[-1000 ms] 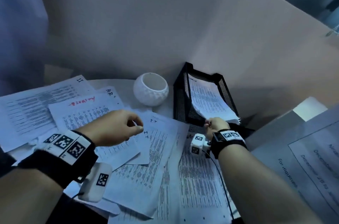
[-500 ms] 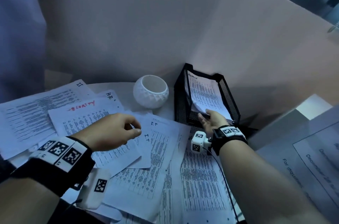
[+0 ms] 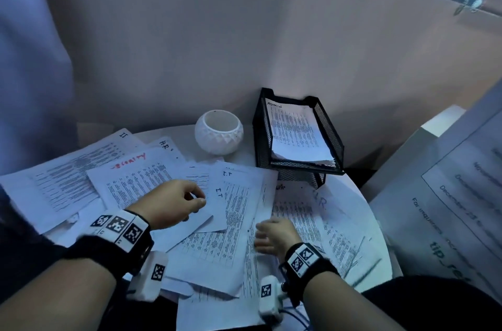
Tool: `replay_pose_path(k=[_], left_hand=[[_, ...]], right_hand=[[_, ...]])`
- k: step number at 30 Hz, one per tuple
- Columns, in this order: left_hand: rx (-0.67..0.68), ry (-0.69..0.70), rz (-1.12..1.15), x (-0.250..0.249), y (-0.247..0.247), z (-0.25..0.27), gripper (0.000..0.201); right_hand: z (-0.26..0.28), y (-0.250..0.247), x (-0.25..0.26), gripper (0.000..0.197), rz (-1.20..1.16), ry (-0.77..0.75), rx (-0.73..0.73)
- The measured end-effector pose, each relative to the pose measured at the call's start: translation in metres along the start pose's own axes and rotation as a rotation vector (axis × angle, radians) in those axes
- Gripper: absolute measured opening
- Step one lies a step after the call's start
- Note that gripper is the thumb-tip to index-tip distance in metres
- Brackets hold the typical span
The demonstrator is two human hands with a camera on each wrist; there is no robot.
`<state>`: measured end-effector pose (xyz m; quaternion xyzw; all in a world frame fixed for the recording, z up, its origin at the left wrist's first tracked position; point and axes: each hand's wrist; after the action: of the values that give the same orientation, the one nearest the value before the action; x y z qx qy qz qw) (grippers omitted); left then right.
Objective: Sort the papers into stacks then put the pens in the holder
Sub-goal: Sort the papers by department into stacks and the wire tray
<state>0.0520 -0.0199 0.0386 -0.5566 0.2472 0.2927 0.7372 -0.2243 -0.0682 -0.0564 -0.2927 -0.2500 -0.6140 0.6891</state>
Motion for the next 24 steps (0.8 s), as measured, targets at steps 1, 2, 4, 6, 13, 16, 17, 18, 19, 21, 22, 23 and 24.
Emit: replay_pose_path(k=[1, 2, 4, 6, 13, 16, 17, 18, 19, 21, 22, 23, 24], left_hand=[[-0.011, -0.004, 0.008, 0.0, 0.002, 0.004, 0.009], [-0.023, -0.011, 0.014, -0.001, 0.004, 0.008, 0.009], [-0.043, -0.023, 0.031, -0.002, 0.008, 0.015, 0.009], [-0.062, -0.035, 0.057, -0.002, 0.011, 0.021, 0.009], [-0.095, -0.069, 0.127, 0.0, 0.02, 0.034, 0.01], [-0.127, -0.07, 0.166, 0.002, 0.02, 0.029, 0.009], [-0.139, -0.082, 0.185, 0.003, 0.021, 0.028, 0.008], [-0.153, -0.091, 0.209, 0.003, 0.024, 0.025, 0.008], [-0.171, -0.098, 0.234, 0.003, 0.027, 0.023, 0.014], [-0.197, -0.122, 0.286, 0.002, 0.034, 0.018, 0.039], [-0.198, -0.13, 0.331, -0.001, 0.038, 0.016, 0.05], [-0.19, -0.131, 0.41, -0.005, 0.041, 0.016, 0.057], [-0.174, -0.126, 0.513, -0.009, 0.044, 0.016, 0.057]], right_hand=[[0.002, 0.007, -0.004, 0.013, 0.054, 0.007, -0.019], [0.003, 0.014, -0.008, 0.017, 0.106, 0.006, -0.044], [0.002, 0.029, -0.016, 0.018, 0.202, -0.027, -0.091], [-0.001, 0.043, -0.023, 0.026, 0.273, -0.075, -0.123], [0.002, 0.042, -0.02, 0.026, 0.404, -0.281, -0.22], [0.025, 0.014, -0.001, 0.029, 0.406, -0.429, -0.223], [0.032, 0.004, 0.003, 0.028, 0.359, -0.475, -0.207], [0.039, -0.007, 0.005, 0.027, 0.302, -0.508, -0.185], [0.046, -0.016, 0.008, 0.025, 0.243, -0.544, -0.171], [0.051, -0.032, 0.008, 0.022, 0.114, -0.587, -0.155], [0.052, -0.036, 0.007, 0.02, 0.043, -0.591, -0.141], [0.053, -0.039, 0.008, 0.017, -0.032, -0.579, -0.114], [0.053, -0.039, 0.007, 0.011, -0.104, -0.56, -0.075]])
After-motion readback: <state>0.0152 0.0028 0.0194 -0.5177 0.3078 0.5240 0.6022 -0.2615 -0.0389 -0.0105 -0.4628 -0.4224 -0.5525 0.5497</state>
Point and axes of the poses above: each hand's wrist, its own z-axis away from the middle knuckle, its own y-axis out of the palm, x = y × z, and after that the axes turned 2 degrees about y, right-handed
